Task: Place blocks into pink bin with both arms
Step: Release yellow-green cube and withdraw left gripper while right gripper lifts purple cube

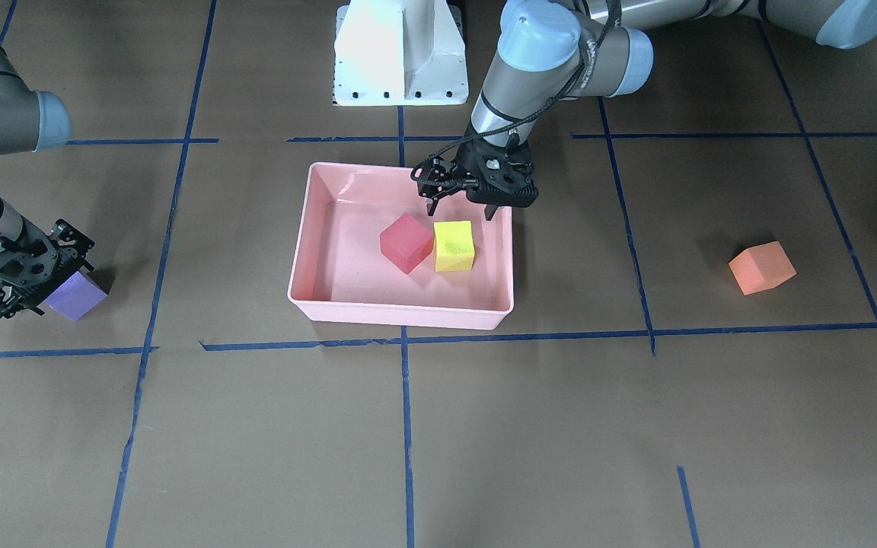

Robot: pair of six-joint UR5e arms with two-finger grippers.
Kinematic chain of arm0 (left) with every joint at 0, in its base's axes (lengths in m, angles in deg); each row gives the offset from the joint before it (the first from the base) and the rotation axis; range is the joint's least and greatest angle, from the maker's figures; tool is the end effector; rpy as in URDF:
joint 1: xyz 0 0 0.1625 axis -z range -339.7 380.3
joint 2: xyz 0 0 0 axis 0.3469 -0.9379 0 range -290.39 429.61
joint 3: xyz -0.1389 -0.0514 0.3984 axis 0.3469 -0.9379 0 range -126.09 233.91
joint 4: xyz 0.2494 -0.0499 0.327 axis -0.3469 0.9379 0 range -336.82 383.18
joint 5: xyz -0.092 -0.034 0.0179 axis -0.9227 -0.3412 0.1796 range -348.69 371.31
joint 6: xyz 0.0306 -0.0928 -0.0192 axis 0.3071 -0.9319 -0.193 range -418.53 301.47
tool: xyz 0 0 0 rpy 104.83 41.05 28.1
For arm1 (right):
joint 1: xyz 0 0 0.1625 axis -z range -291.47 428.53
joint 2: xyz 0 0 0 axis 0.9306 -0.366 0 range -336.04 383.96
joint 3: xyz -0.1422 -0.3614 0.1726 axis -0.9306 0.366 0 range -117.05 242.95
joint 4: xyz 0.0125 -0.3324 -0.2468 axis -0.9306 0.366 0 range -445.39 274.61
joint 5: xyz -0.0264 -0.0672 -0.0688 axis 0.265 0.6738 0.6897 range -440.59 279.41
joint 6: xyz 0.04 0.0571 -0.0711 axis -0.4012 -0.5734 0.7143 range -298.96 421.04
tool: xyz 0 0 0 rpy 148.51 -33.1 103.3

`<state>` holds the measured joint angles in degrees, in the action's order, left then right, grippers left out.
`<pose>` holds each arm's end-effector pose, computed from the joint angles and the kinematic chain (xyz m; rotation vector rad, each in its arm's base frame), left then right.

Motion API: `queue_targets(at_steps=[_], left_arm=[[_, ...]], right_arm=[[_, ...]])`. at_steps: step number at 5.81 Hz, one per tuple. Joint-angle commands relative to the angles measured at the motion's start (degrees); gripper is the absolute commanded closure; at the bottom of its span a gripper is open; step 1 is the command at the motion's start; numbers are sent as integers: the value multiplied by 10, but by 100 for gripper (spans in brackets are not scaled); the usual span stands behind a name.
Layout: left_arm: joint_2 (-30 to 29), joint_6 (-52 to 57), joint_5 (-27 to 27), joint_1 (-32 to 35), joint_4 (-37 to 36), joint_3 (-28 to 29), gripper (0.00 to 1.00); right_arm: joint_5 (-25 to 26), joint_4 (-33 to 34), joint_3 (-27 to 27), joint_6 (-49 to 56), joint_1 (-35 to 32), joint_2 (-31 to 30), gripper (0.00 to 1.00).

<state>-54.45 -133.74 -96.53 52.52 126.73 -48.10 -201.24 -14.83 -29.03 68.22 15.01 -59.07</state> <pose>0.4886 -0.4295 0.1941 0.1523 1.0583 -0.1126 -0.2710 -0.5052 0.5512 0.3464 -0.6497 -0.8611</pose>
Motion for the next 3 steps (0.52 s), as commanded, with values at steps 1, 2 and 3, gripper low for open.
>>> queue_targets(at_steps=[1, 2, 3], left_arm=[[35, 1, -3, 40, 0, -73, 0], [96, 16, -24, 70, 5, -95, 0], [139, 115, -69, 113, 6, -97, 0]], right_arm=[[-2, -4, -6, -8, -2, -1, 90], [-10, 3, -55, -9, -4, -2, 96], [-22, 108, -151, -64, -3, 9, 97]])
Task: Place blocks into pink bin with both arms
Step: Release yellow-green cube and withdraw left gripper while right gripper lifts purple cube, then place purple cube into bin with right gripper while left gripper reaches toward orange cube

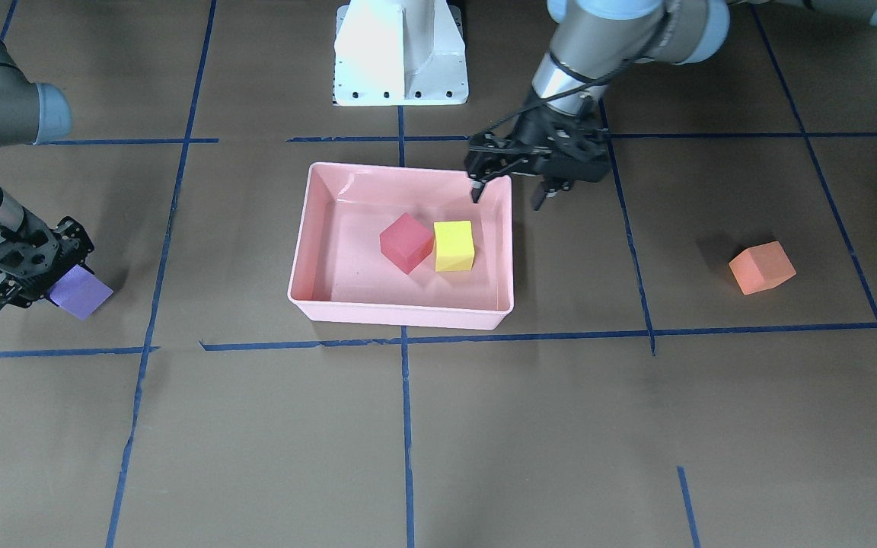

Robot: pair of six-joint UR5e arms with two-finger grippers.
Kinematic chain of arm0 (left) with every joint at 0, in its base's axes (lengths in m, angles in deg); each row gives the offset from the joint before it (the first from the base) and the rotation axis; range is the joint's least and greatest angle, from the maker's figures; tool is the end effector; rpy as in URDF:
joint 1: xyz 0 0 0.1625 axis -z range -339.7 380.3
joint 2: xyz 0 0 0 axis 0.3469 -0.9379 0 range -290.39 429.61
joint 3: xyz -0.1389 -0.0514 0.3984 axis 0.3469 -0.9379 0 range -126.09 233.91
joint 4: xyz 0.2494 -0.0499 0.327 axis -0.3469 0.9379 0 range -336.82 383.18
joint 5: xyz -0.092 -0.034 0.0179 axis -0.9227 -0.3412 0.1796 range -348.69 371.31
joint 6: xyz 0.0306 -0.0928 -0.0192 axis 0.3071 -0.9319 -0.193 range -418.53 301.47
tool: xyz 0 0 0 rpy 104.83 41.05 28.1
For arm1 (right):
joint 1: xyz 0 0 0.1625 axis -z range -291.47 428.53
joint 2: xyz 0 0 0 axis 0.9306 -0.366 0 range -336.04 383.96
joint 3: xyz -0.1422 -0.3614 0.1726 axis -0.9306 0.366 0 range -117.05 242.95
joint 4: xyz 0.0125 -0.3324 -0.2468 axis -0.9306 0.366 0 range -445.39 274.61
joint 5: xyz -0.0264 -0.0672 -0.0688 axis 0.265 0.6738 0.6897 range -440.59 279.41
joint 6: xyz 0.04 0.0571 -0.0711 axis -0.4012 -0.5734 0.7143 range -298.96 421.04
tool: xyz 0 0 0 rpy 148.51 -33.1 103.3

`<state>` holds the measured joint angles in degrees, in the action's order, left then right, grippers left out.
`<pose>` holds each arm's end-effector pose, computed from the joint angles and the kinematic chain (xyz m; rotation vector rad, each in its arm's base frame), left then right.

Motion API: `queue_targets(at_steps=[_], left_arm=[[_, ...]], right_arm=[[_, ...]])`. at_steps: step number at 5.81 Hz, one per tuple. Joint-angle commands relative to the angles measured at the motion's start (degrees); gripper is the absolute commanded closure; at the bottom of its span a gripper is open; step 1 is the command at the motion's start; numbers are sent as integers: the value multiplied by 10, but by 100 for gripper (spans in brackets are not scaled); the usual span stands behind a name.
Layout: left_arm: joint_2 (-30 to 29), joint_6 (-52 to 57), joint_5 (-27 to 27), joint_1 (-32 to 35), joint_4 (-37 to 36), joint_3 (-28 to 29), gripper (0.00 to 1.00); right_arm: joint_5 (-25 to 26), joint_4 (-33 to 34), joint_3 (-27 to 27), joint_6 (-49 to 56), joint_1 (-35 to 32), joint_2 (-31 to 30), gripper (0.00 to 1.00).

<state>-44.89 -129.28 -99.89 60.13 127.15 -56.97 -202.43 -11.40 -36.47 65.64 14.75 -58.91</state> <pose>0.3849 -0.4478 0.2317 0.2121 1.0553 -0.1322 -0.2647 -0.4980 0.4900 0.3971 -0.6913 -0.8335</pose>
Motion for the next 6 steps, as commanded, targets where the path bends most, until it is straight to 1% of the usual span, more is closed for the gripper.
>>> queue_targets(at_steps=[1, 2, 3, 4, 5, 6], left_arm=[[92, 170, -63, 84, 3, -7, 0], [127, 254, -81, 119, 2, -1, 0], [151, 317, -117, 152, 2, 6, 0], [182, 396, -142, 194, 2, 21, 0], [187, 452, -212, 242, 2, 60, 0], [189, 472, -257, 270, 2, 80, 0]], right_arm=[[-9, 193, -179, -167, 3, 50, 97], [-4, 215, -206, -324, 52, 100, 97], [33, 216, -204, -485, 133, 162, 97], [110, 217, -189, -622, 211, 219, 97], [144, 217, -151, -689, 254, 266, 97], [163, 214, -100, -742, 271, 297, 94]])
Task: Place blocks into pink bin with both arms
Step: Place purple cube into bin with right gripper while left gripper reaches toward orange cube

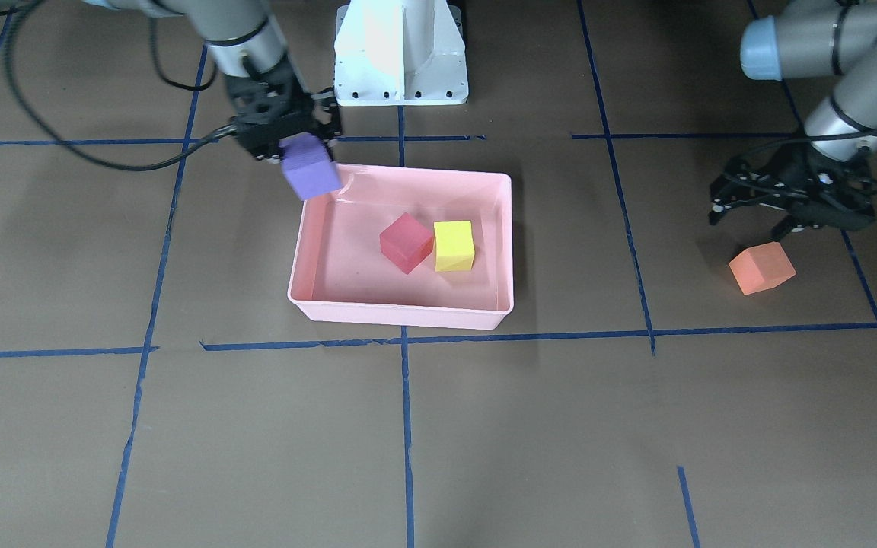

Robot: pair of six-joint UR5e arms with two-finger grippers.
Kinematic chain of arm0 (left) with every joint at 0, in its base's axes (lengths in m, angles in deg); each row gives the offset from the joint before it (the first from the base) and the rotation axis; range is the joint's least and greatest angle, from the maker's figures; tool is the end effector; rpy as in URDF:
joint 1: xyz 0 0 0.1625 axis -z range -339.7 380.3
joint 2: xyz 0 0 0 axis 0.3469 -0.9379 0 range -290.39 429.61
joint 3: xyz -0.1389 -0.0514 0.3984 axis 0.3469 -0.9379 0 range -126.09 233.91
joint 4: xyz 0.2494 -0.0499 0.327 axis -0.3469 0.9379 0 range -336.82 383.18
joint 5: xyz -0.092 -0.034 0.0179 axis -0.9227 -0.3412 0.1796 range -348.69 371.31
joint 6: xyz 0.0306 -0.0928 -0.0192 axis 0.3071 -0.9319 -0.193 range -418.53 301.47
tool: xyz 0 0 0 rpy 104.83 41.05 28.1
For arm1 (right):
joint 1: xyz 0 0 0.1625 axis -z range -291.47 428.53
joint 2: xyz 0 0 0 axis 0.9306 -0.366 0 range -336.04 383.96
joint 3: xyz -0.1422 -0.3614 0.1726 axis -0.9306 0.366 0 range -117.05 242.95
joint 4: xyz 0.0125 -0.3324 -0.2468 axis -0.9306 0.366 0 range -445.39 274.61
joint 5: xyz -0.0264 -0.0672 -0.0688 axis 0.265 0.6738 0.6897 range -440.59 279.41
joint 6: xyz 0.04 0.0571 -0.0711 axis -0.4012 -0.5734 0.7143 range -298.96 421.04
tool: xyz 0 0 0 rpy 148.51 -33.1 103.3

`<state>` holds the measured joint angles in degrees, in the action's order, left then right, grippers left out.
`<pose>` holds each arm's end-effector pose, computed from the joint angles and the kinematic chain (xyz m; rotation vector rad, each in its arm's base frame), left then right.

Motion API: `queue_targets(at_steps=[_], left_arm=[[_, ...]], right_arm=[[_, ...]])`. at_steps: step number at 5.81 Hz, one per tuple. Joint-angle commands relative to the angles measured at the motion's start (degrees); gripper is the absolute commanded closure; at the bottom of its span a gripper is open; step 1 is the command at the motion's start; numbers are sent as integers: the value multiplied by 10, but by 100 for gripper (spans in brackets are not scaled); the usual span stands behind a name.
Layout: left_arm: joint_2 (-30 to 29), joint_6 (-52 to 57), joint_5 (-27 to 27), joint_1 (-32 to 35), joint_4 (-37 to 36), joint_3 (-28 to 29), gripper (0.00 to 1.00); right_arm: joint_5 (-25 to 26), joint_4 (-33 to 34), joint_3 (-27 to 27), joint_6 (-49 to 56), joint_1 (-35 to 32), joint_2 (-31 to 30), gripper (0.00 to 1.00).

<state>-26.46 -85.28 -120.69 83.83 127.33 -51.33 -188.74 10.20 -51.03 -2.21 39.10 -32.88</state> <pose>0.1785 -0.5082 0.4451 0.2105 0.8984 0.2223 -0.4560 -0.3746 0.1696 0.1597 -0.9256 -0.0993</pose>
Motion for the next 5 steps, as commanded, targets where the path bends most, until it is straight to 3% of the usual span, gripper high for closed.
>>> queue_targets(at_steps=[1, 3, 5], left_arm=[[5, 27, -48, 33, 0, 24, 0], [5, 25, -47, 33, 0, 25, 0], [5, 33, -45, 32, 1, 54, 0]], right_arm=[[27, -3, 56, -71, 30, 38, 93], [43, -2, 78, -81, 36, 41, 92], [60, 0, 96, -80, 53, 39, 78]])
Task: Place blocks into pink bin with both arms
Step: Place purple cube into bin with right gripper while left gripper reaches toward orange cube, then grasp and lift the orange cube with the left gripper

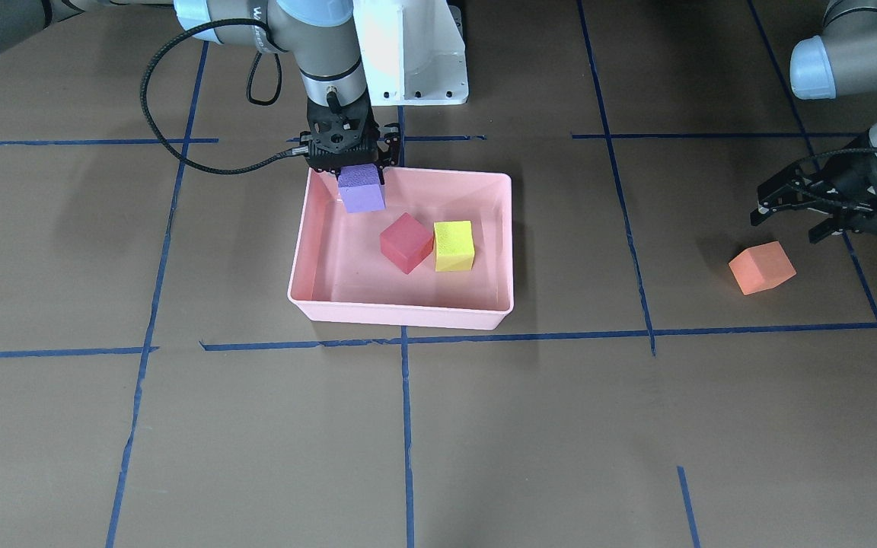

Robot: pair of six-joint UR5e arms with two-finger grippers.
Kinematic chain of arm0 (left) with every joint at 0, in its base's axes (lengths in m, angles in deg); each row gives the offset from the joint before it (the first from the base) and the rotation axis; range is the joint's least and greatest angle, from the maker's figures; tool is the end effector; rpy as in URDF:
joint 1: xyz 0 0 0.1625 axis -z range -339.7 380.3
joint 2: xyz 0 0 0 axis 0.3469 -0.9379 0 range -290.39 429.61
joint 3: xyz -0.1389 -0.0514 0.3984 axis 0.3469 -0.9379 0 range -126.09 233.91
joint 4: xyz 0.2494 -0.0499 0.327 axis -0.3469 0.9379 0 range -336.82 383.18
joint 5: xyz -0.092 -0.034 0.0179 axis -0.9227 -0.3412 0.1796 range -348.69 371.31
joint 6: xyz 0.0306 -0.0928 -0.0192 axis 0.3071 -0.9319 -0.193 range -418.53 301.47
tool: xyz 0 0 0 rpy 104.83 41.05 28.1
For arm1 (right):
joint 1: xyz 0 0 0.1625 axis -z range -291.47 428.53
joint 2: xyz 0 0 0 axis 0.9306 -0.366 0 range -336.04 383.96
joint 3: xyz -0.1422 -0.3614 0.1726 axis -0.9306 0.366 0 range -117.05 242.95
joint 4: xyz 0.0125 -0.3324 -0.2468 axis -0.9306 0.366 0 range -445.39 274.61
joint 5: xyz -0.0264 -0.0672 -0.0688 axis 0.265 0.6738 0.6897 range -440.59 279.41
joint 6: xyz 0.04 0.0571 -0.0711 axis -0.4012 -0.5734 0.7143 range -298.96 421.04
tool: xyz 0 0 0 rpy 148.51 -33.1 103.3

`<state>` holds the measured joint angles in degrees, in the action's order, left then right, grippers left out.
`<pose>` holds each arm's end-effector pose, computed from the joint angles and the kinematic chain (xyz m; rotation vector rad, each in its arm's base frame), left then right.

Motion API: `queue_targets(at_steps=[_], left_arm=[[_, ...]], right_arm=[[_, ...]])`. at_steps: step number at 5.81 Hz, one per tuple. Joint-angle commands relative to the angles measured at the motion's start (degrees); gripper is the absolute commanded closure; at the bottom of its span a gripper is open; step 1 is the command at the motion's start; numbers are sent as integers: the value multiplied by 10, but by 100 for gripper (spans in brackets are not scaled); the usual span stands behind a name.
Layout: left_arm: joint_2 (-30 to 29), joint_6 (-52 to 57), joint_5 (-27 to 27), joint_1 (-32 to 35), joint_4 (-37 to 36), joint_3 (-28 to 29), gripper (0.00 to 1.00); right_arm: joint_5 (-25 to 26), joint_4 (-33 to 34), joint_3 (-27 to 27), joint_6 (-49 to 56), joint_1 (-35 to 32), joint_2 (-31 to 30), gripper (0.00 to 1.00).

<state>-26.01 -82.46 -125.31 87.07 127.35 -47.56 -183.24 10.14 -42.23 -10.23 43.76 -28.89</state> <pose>0.1559 -0.5177 0.4770 0.1547 0.9325 0.2107 -0.5302 -0.3673 0.1846 0.1080 -0.8326 0.0089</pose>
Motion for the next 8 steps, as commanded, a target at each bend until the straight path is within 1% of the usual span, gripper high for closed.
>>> queue_targets(at_steps=[1, 2, 3, 4, 5, 6, 7, 8], left_arm=[[-1, 5, 3, -2, 1, 43, 0], [-2, 5, 3, -3, 43, 92, 0], [-6, -7, 2, -3, 58, 134, 0], [-4, -70, -2, -3, 60, 154, 0], [-10, -133, -3, -4, 60, 161, 0], [-11, -221, -5, -4, 60, 155, 0], [-11, -240, -4, -13, 60, 160, 0], [-11, -242, -1, -38, 60, 162, 0]], right_arm=[[8, 1, 20, 0, 12, -2, 47], [8, 1, 28, 1, 13, -2, 33], [8, 2, 27, 1, 13, -1, 0], [8, 2, 17, 1, 12, 0, 0], [4, 4, -5, 2, 3, -2, 0], [5, 31, -22, 2, 3, -4, 0], [5, 36, -34, 2, 2, -9, 0], [6, 36, -44, 2, 1, -15, 0]])
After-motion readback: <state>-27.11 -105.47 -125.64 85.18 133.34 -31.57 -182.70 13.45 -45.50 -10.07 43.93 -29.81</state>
